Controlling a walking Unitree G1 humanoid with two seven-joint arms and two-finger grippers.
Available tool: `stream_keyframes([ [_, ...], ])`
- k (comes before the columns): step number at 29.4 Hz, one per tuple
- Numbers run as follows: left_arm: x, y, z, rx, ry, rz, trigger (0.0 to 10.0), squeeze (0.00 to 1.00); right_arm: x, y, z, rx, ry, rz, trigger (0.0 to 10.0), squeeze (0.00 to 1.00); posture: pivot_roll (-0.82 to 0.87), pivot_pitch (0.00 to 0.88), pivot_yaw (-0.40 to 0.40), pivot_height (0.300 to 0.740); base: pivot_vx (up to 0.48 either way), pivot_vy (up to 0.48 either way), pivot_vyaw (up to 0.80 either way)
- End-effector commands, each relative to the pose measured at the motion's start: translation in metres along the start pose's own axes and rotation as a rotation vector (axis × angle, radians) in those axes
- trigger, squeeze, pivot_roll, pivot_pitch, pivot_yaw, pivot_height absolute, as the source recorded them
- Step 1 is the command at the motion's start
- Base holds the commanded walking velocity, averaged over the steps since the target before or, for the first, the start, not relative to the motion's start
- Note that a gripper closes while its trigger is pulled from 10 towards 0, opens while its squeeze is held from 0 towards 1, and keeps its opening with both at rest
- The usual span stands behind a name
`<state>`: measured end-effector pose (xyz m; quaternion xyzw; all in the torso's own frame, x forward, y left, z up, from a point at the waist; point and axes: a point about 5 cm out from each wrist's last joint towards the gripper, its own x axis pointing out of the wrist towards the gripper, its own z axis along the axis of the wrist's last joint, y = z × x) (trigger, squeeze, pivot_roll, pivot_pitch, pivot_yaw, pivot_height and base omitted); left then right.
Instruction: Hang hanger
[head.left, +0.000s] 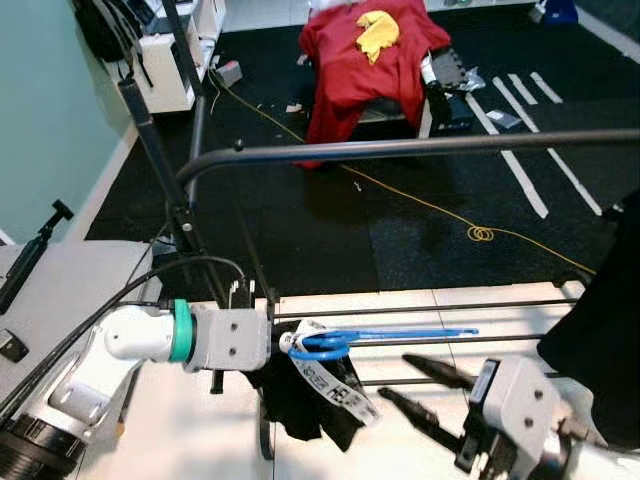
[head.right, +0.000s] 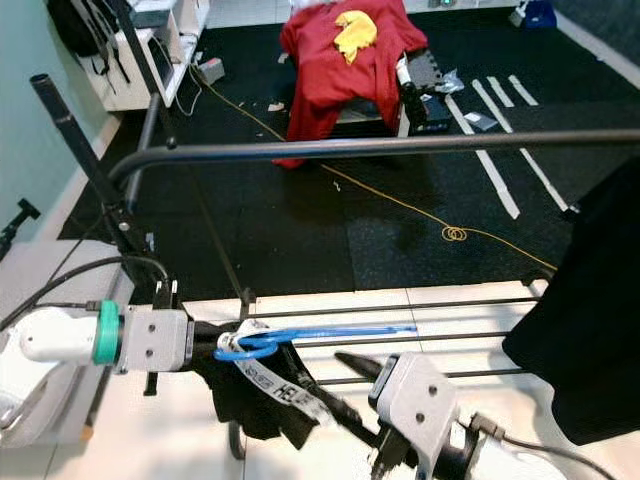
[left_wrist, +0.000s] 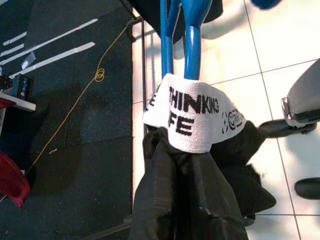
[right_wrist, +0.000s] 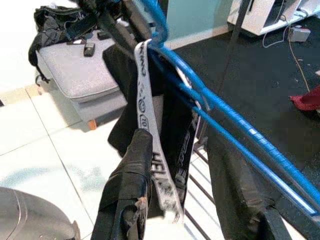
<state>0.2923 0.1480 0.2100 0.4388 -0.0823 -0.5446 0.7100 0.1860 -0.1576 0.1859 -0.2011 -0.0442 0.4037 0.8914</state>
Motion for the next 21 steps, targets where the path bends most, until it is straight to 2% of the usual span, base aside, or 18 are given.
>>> stream_keyframes([
  [1, -0.002, -0.003, -0.004, 0.006, 0.032, -0.031, 10.0, 0.0, 0.0, 0.004, -0.002, 0.009, 0.012, 0.004, 10.0, 0.0, -0.28, 0.196, 0.184, 0.74, 0.0, 0.0, 0.0],
  [2, -0.002, -0.005, -0.006, 0.031, 0.064, -0.046, 10.0, 0.0, -0.001, 0.005, -0.005, -0.013, 0.043, -0.012, 10.0, 0.0, -0.27, 0.196, 0.189, 0.74, 0.0, 0.0, 0.0],
  [3, -0.003, -0.01, -0.014, 0.071, 0.139, -0.084, 10.0, 0.0, -0.003, 0.003, -0.012, -0.041, 0.098, -0.021, 10.0, 0.0, -0.28, 0.197, 0.191, 0.74, 0.0, 0.0, 0.0],
  [4, -0.003, -0.01, -0.014, 0.071, 0.139, -0.084, 10.0, 0.0, -0.003, 0.003, -0.012, -0.041, 0.098, -0.021, 10.0, 0.0, -0.28, 0.197, 0.191, 0.74, 0.0, 0.0, 0.0],
  [9, -0.003, -0.016, -0.019, 0.005, 0.19, -0.114, 10.0, 0.0, -0.007, 0.009, -0.03, -0.074, 0.212, 0.02, 10.0, 0.0, -0.28, 0.194, 0.189, 0.74, 0.0, 0.0, 0.0],
  [10, -0.005, -0.024, -0.02, -0.052, 0.187, -0.139, 10.0, 0.0, -0.002, 0.009, -0.037, -0.044, 0.203, -0.04, 10.0, 0.0, -0.28, 0.193, 0.186, 0.74, 0.0, 0.0, 0.0],
  [12, -0.005, -0.024, -0.02, -0.052, 0.187, -0.139, 10.0, 0.0, -0.002, 0.009, -0.037, -0.044, 0.203, -0.04, 10.0, 0.0, -0.28, 0.193, 0.186, 0.74, 0.0, 0.0, 0.0],
  [13, -0.006, -0.031, -0.02, -0.109, 0.182, -0.159, 10.0, 0.0, 0.003, 0.008, -0.044, -0.009, 0.191, -0.113, 10.0, 0.0, -0.28, 0.193, 0.186, 0.74, 0.0, 0.0, 0.0],
  [14, -0.004, -0.043, -0.026, -0.23, 0.193, -0.15, 10.0, 0.0, 0.012, 0.006, -0.056, 0.004, 0.193, -0.225, 10.0, 0.0, -0.28, 0.193, 0.178, 0.74, 0.0, 0.0, 0.0],
  [16, -0.004, -0.043, -0.026, -0.23, 0.193, -0.15, 10.0, 0.0, 0.012, 0.006, -0.056, 0.004, 0.193, -0.225, 10.0, 0.0, -0.28, 0.193, 0.178, 0.74, 0.0, 0.0, 0.0],
  [17, -0.002, -0.051, -0.031, -0.313, 0.203, -0.142, 10.0, 0.0, 0.019, 0.005, -0.065, 0.008, 0.196, -0.294, 10.0, 0.0, -0.28, 0.193, 0.178, 0.74, 0.0, 0.0, 0.0],
  [19, -0.002, -0.051, -0.031, -0.313, 0.203, -0.142, 10.0, 0.0, 0.019, 0.005, -0.065, 0.008, 0.196, -0.294, 10.0, 0.0, -0.28, 0.193, 0.178, 0.74, 0.0, 0.0, 0.0],
  [20, 0.002, -0.058, -0.037, -0.402, 0.214, -0.105, 10.0, 0.0, 0.027, 0.005, -0.069, 0.015, 0.184, -0.348, 10.0, 0.0, -0.28, 0.192, 0.167, 0.74, 0.0, 0.0, 0.0],
  [21, 0.002, -0.058, -0.037, -0.402, 0.214, -0.105, 10.0, 0.0, 0.027, 0.005, -0.069, 0.015, 0.184, -0.348, 10.0, 0.0, -0.28, 0.192, 0.167, 0.74, 0.0, 0.0, 0.0],
])
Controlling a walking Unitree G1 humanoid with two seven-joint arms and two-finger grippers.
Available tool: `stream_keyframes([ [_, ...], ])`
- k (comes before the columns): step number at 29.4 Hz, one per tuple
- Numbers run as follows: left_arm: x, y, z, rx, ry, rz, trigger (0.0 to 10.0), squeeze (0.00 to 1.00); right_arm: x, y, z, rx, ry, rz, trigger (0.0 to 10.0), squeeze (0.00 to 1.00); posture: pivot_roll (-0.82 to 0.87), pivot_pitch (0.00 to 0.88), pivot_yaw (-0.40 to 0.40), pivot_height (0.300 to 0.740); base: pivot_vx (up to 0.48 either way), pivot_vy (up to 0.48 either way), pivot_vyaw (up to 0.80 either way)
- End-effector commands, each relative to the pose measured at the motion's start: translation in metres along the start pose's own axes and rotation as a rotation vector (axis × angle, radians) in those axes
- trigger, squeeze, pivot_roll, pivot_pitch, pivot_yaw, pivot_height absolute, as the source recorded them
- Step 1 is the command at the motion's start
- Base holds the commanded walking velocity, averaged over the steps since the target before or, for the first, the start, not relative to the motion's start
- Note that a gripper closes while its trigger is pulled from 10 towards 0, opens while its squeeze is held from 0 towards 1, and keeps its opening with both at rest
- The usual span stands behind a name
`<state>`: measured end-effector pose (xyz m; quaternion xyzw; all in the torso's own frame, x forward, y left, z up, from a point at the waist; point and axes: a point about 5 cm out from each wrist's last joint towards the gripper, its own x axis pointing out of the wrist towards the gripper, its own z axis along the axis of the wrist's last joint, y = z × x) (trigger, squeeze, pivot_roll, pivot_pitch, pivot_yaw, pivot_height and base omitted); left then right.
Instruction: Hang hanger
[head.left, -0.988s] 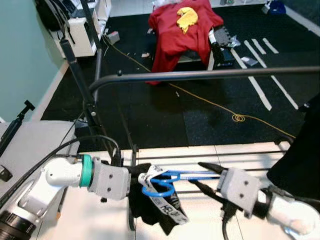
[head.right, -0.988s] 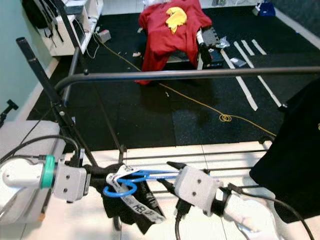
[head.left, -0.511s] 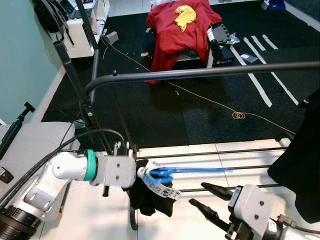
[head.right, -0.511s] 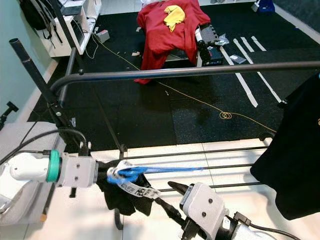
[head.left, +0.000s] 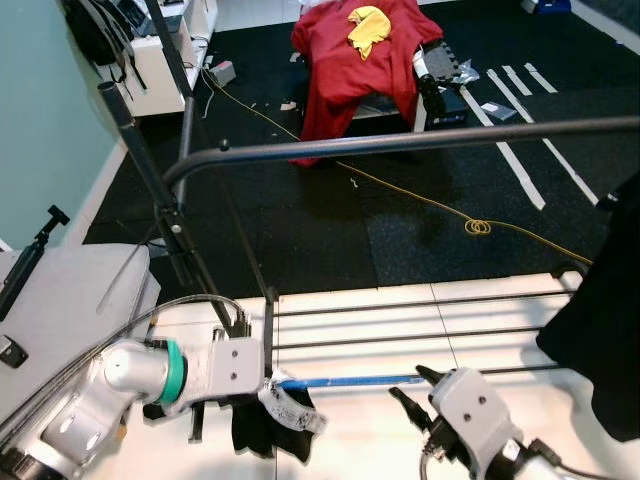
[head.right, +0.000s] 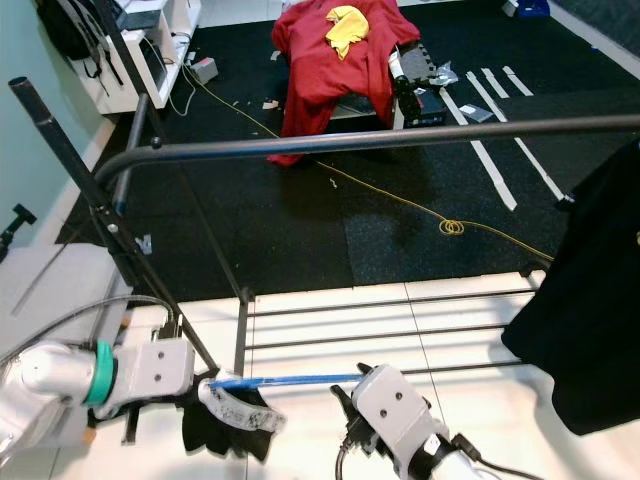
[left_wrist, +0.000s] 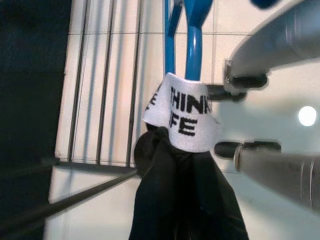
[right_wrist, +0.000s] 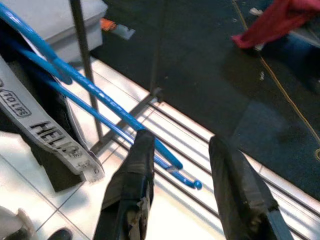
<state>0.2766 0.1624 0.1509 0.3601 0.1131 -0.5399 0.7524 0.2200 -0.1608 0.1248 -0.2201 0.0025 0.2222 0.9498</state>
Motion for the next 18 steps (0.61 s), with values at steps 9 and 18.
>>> stream_keyframes([
  [9, 0.036, -0.034, -0.048, -0.5, -0.065, 0.351, 10.0, 0.0, 0.031, 0.02, -0.016, 0.102, -0.01, -0.157, 10.0, 0.0, -0.27, 0.182, 0.13, 0.74, 0.0, 0.0, 0.0],
  [18, 0.027, -0.025, -0.041, -0.441, -0.073, 0.42, 10.0, 0.0, 0.028, 0.042, -0.04, 0.334, 0.033, -0.12, 10.0, 0.0, -0.26, 0.193, 0.116, 0.74, 0.0, 0.0, 0.0],
])
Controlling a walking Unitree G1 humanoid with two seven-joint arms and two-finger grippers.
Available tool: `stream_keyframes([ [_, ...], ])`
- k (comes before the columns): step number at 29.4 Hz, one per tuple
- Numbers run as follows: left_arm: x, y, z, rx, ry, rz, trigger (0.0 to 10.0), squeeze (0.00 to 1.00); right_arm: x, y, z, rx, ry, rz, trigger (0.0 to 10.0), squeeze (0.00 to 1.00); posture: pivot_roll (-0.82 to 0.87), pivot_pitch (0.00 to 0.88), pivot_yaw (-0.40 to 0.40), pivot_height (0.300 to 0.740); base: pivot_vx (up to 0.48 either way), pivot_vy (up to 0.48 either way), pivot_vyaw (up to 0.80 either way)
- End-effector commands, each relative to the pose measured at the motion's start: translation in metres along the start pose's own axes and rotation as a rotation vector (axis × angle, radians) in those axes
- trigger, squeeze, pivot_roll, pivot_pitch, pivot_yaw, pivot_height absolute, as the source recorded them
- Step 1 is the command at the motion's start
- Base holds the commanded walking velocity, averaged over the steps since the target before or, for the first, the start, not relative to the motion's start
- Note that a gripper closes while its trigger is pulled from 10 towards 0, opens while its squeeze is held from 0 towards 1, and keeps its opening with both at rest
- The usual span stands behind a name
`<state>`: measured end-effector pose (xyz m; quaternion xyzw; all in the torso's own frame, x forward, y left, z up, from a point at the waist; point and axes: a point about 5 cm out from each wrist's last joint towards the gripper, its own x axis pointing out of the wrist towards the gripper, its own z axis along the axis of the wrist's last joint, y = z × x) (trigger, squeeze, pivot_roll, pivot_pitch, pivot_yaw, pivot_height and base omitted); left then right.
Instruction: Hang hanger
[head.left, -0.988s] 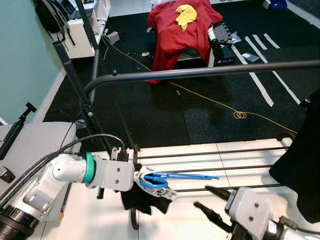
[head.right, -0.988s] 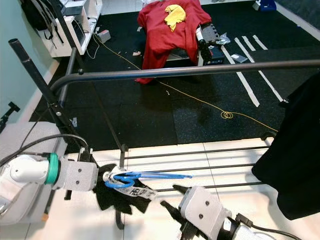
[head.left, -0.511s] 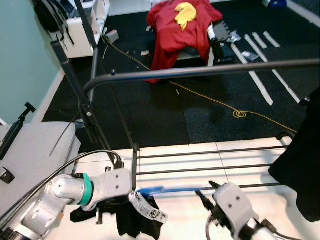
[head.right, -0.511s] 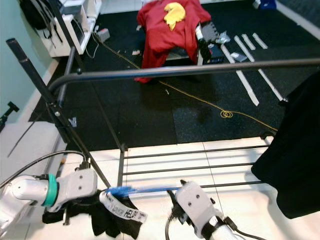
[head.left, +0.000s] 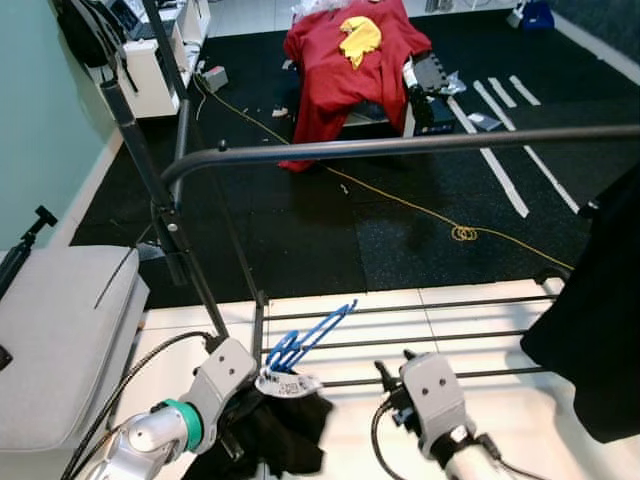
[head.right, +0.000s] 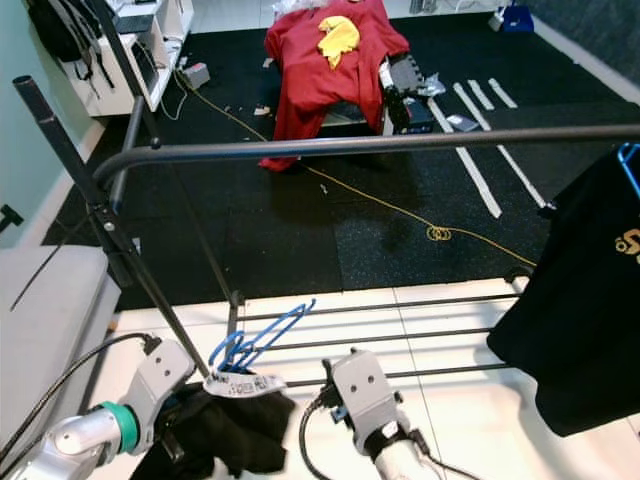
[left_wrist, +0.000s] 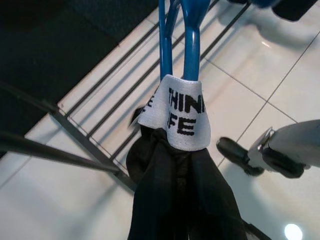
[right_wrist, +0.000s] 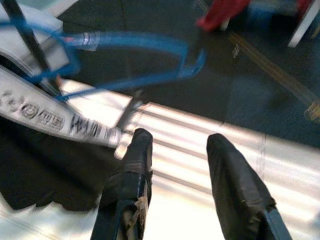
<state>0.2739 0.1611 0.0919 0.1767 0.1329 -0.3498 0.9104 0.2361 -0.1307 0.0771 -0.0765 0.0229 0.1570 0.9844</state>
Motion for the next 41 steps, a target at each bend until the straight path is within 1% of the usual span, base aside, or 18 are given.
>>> stream_keyframes([
  [1, -0.007, 0.006, 0.012, 0.028, -0.058, 0.007, 10.0, 0.0, -0.007, -0.002, -0.013, 0.155, 0.036, -0.019, 10.0, 0.0, -0.26, 0.195, 0.119, 0.74, 0.0, 0.0, 0.0],
  [2, -0.007, 0.006, 0.012, 0.028, -0.058, 0.007, 10.0, 0.0, -0.007, -0.002, -0.013, 0.155, 0.036, -0.019, 10.0, 0.0, -0.26, 0.195, 0.119, 0.74, 0.0, 0.0, 0.0],
  [3, -0.009, 0.007, 0.022, 0.04, -0.1, -0.004, 10.0, 0.0, -0.009, -0.008, -0.015, 0.29, 0.027, -0.058, 10.0, 0.0, -0.26, 0.196, 0.121, 0.74, 0.0, 0.0, 0.0],
  [4, -0.009, 0.007, 0.022, 0.04, -0.1, -0.004, 10.0, 0.0, -0.009, -0.008, -0.015, 0.29, 0.027, -0.058, 10.0, 0.0, -0.26, 0.196, 0.121, 0.74, 0.0, 0.0, 0.0],
  [6, -0.012, 0.007, 0.034, 0.062, -0.147, -0.02, 10.0, 0.0, -0.01, -0.015, -0.015, 0.462, -0.005, -0.095, 10.0, 0.0, -0.26, 0.197, 0.126, 0.74, 0.0, 0.0, 0.0],
  [8, -0.012, 0.007, 0.034, 0.062, -0.147, -0.02, 10.0, 0.0, -0.01, -0.015, -0.015, 0.462, -0.005, -0.095, 10.0, 0.0, -0.26, 0.197, 0.126, 0.74, 0.0, 0.0, 0.0],
  [11, -0.017, 0.003, 0.053, 0.116, -0.202, -0.066, 10.0, 0.0, -0.006, -0.031, -0.003, 0.702, -0.136, -0.068, 10.0, 0.0, -0.26, 0.198, 0.141, 0.74, 0.0, 0.0, 0.0],
  [13, -0.017, 0.003, 0.053, 0.116, -0.202, -0.066, 10.0, 0.0, -0.006, -0.031, -0.003, 0.702, -0.136, -0.068, 10.0, 0.0, -0.26, 0.198, 0.141, 0.74, 0.0, 0.0, 0.0],
  [14, -0.018, 0.003, 0.057, 0.119, -0.212, -0.076, 10.0, 0.0, -0.004, -0.034, 0.001, 0.743, -0.169, -0.055, 10.0, 0.0, -0.26, 0.197, 0.141, 0.74, 0.0, 0.0, 0.0],
  [15, -0.019, 0.003, 0.061, 0.126, -0.222, -0.086, 10.0, 0.0, -0.001, -0.034, 0.004, 0.742, -0.183, -0.031, 10.0, 0.0, -0.25, 0.197, 0.142, 0.74, 0.0, 0.0, 0.0],
  [16, -0.02, 0.003, 0.063, 0.135, -0.226, -0.097, 10.0, 0.0, 0.003, -0.032, 0.005, 0.698, -0.168, 0.0, 10.0, 0.0, -0.25, 0.195, 0.142, 0.74, 0.0, 0.0, 0.0],
  [18, -0.02, 0.003, 0.063, 0.135, -0.226, -0.097, 10.0, 0.0, 0.003, -0.032, 0.005, 0.698, -0.168, 0.0, 10.0, 0.0, -0.25, 0.195, 0.142, 0.74, 0.0, 0.0, 0.0],
  [20, -0.021, 0.003, 0.057, 0.18, -0.197, -0.087, 10.0, 0.0, 0.011, -0.026, 0.001, 0.56, -0.102, 0.027, 10.0, 0.0, -0.24, 0.191, 0.133, 0.74, 0.0, 0.0, 0.0],
  [22, -0.02, 0.003, 0.053, 0.177, -0.186, -0.071, 10.0, 0.0, 0.012, -0.026, -0.001, 0.534, -0.09, 0.015, 10.0, 0.0, -0.24, 0.191, 0.133, 0.74, 0.0, 0.0, 0.0],
  [28, -0.014, -0.003, 0.036, 0.13, -0.149, 0.014, 10.0, 0.0, 0.01, -0.027, -0.011, 0.517, -0.048, -0.053, 10.0, 0.0, -0.24, 0.191, 0.126, 0.74, 0.0, 0.0, 0.0],
  [29, -0.013, -0.006, 0.035, 0.111, -0.146, 0.021, 10.0, 0.0, 0.009, -0.028, -0.014, 0.505, -0.033, -0.08, 10.0, 0.0, -0.25, 0.192, 0.125, 0.74, 0.0, 0.0, 0.8],
  [30, -0.01, -0.01, 0.034, 0.094, -0.146, 0.022, 10.0, 0.0, 0.008, -0.026, -0.017, 0.449, -0.006, -0.103, 10.0, 0.0, -0.25, 0.192, 0.125, 0.74, 0.0, 0.0, 0.8],
  [41, -0.005, -0.012, 0.034, 0.1, -0.154, 0.017, 10.0, 0.0, 0.008, -0.025, -0.019, 0.419, -0.004, -0.113, 10.0, 0.0, -0.26, 0.192, 0.126, 0.74, 0.0, 0.0, 0.8],
])
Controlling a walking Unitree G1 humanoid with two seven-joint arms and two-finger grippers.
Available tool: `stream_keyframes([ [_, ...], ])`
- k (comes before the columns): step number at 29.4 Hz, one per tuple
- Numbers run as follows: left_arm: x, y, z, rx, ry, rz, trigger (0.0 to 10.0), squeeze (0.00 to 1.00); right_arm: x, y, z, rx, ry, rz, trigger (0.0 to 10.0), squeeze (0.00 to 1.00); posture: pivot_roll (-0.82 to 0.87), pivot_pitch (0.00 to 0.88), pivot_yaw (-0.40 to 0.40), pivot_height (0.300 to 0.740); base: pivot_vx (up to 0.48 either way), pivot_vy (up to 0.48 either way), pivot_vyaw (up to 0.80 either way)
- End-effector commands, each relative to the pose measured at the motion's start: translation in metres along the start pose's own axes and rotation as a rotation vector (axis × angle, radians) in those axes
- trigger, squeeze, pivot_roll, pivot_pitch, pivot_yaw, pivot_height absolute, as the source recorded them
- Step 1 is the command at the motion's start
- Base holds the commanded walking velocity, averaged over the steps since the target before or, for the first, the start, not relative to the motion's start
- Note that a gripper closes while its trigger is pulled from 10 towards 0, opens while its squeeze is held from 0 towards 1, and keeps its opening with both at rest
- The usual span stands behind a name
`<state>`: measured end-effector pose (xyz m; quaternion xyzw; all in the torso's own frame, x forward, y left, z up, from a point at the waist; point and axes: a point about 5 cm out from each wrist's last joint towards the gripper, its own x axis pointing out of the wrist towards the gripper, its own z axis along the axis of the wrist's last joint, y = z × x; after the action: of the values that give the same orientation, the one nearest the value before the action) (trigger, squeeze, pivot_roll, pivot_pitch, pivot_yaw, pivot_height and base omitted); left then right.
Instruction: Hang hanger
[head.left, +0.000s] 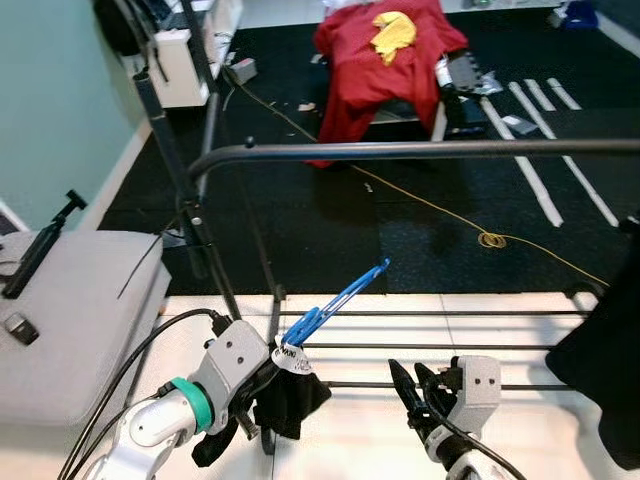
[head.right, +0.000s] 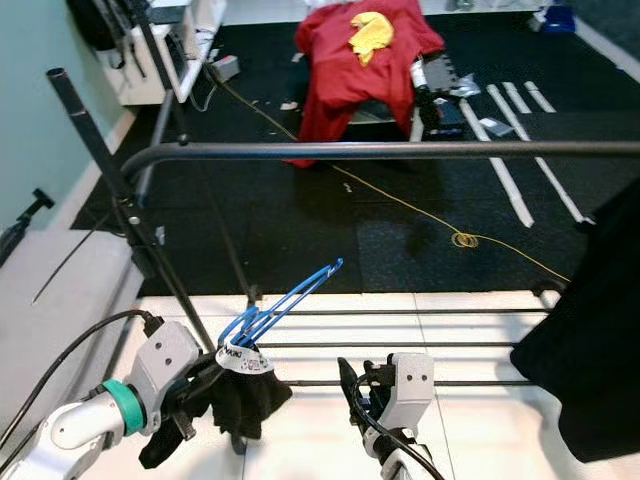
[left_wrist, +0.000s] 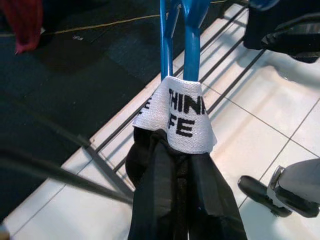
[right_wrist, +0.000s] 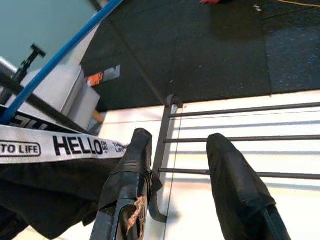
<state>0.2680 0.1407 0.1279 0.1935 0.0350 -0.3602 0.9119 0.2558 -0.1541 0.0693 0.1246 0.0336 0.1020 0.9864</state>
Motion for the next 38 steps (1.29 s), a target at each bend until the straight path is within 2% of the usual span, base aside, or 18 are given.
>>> stream_keyframes([
  [1, 0.0004, -0.0024, -0.0058, -0.001, 0.016, -0.004, 10.0, 0.0, -0.0041, -0.0031, -0.0079, 0.009, 0.026, -0.023, 10.0, 0.0, -0.26, 0.192, 0.126, 0.74, 0.0, 0.0, 0.8],
  [38, 0.0083, -0.0059, -0.01, 0.005, 0.011, -0.046, 10.0, 0.0, -0.0022, -0.008, -0.0094, -0.025, 0.022, -0.052, 10.0, 0.0, -0.27, 0.179, 0.129, 0.74, 0.0, 0.0, 0.8],
])
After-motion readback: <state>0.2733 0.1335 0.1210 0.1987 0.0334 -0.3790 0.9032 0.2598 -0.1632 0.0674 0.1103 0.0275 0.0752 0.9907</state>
